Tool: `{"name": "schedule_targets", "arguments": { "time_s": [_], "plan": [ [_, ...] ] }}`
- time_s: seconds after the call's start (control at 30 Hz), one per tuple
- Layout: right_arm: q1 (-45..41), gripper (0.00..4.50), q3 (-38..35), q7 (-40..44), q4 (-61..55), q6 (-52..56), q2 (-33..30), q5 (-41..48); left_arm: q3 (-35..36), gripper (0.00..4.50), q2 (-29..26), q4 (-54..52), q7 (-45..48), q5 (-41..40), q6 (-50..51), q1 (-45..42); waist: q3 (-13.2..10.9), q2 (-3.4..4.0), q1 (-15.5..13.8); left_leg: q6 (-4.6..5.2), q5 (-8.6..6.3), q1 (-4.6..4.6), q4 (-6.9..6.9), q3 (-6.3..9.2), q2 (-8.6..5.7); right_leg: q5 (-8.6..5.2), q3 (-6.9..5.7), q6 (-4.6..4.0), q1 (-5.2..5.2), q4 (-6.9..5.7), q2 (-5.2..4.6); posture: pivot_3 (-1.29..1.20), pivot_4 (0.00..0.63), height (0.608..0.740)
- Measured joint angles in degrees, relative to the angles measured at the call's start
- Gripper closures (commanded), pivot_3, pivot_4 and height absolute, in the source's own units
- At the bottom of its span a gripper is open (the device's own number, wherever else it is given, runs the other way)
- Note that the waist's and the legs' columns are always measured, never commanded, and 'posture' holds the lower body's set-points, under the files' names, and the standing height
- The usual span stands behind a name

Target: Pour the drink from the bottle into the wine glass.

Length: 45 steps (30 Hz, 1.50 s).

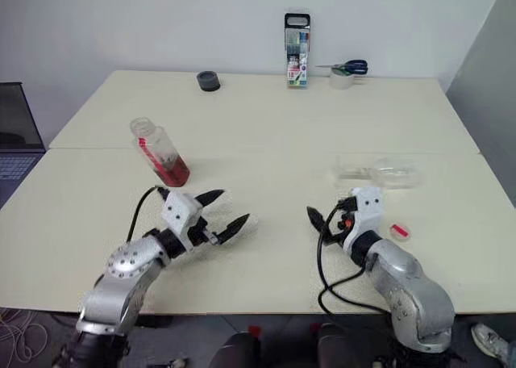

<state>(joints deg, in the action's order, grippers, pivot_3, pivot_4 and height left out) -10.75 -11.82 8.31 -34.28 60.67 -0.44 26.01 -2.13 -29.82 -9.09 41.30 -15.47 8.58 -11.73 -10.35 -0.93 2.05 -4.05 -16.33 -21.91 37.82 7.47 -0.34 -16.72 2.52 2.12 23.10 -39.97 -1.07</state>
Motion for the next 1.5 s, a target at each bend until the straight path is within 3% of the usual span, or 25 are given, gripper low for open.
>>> {"name": "schedule_targets", "arguments": {
  "time_s": [0.13, 0.4, 0.7, 1.17, 1.3, 1.5],
  "plan": [
    [-8.58, 0.0, -12.66, -9.93, 4.44, 3.07, 8.83, 5.34, -1.15, 0.03, -3.82, 3.87, 9.57, -0.94, -0.41, -6.28, -0.04, 0.11, 0.33, 0.0, 0.0, -0.01, -0.12, -0.09, -0.03, -0.02, 0.05, -0.05, 0.08, 0.01, -0.01, 0.0, 0.15, 0.74],
    [-17.78, 0.0, -21.81, -23.76, 15.87, -2.46, 9.15, 12.44, -2.89, 0.03, -6.22, 7.76, 20.56, -0.98, -3.72, -12.01, -0.05, 0.16, 0.9, 0.02, -0.01, -0.03, -0.21, -0.11, -0.05, -0.04, 0.05, -0.09, 0.11, 0.03, -0.08, 0.0, 0.15, 0.74],
    [-24.2, 0.0, -23.55, -30.7, 28.68, -11.66, 8.21, 20.48, -3.46, 0.03, -5.93, 11.69, 23.12, 0.25, -8.15, -12.7, -0.08, 0.21, 1.7, 0.04, -0.01, 0.0, -0.27, -0.16, -0.02, -0.04, 0.1, -0.09, 0.13, 0.01, -0.06, 0.0, 0.15, 0.74],
    [-32.37, 0.0, -22.86, -28.77, 49.47, -25.92, 7.18, 22.56, -3.81, 0.03, -5.77, 12.77, 23.26, 0.87, -9.18, -13.8, -0.09, 0.23, 2.18, 0.04, -0.01, -0.01, -0.29, -0.17, -0.04, -0.04, 0.12, -0.1, 0.14, 0.02, -0.07, 0.0, 0.15, 0.74],
    [-33.48, 0.83, -22.94, -28.05, 52.88, -28.85, 7.13, 22.87, -4.28, 0.0, -5.77, 12.77, 23.27, 1.12, -9.19, -13.83, -0.09, 0.23, 2.44, 0.04, -0.01, 0.0, -0.3, -0.14, -0.03, -0.04, 0.1, -0.1, 0.13, 0.0, -0.06, 0.0, 0.15, 0.74],
    [-33.47, 2.95, -23.0, -28.0, 54.2, -30.1, 7.16, 24.64, -4.31, 0.0, -5.77, 12.77, 23.25, 1.39, -9.23, -13.82, -0.1, 0.24, 2.69, 0.04, -0.01, 0.0, -0.32, -0.15, -0.03, -0.04, 0.12, -0.1, 0.14, 0.01, -0.06, 0.0, 0.15, 0.74]
  ]
}}
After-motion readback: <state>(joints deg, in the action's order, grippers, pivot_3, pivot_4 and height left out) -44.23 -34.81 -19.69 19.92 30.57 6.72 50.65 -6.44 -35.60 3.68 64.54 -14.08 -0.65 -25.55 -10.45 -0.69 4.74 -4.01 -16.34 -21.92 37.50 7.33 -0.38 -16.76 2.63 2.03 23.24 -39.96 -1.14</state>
